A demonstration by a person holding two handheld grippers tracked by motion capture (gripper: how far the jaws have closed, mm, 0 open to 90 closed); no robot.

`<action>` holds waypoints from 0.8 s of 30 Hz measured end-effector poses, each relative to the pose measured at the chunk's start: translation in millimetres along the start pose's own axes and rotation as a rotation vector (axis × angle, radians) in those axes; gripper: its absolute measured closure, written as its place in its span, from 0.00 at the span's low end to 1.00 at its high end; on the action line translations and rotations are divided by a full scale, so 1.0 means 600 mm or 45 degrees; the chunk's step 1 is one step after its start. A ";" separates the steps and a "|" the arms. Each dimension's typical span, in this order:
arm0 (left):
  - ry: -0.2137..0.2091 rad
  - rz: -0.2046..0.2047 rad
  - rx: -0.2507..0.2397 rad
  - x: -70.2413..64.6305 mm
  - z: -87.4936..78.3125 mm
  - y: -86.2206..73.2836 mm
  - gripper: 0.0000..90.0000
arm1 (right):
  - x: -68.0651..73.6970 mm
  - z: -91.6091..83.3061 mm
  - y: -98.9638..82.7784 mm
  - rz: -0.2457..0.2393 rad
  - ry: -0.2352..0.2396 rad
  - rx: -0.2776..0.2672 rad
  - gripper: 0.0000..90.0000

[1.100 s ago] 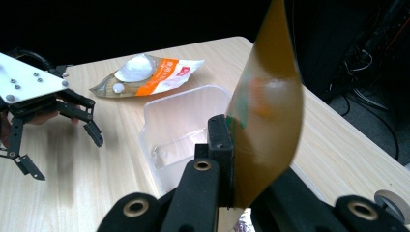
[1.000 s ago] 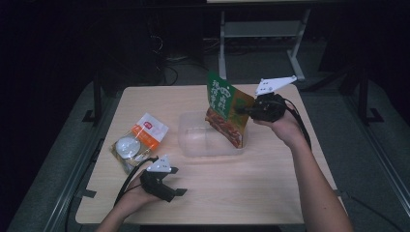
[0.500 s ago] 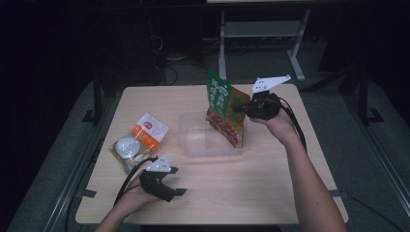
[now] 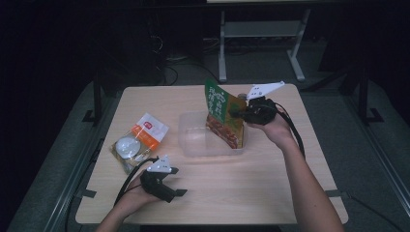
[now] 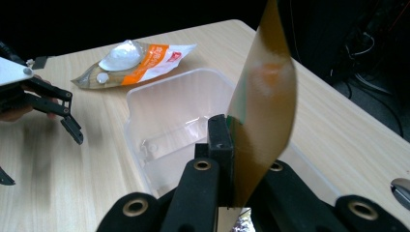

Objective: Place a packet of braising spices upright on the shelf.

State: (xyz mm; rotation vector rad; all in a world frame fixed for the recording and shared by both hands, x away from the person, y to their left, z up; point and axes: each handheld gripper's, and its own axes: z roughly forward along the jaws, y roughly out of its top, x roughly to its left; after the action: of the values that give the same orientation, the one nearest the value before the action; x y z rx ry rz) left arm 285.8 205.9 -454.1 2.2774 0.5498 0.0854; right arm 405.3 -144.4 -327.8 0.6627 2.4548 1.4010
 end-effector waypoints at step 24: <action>-0.001 0.003 0.020 0.000 0.004 0.000 0.16 | 0.009 0.012 -0.030 0.032 0.042 -0.048 0.99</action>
State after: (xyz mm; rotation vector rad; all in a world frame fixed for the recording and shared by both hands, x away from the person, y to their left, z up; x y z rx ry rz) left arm 286.0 204.4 -455.7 2.2931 0.5490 0.0816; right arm 398.9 -144.2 -346.6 0.6692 2.4464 1.4753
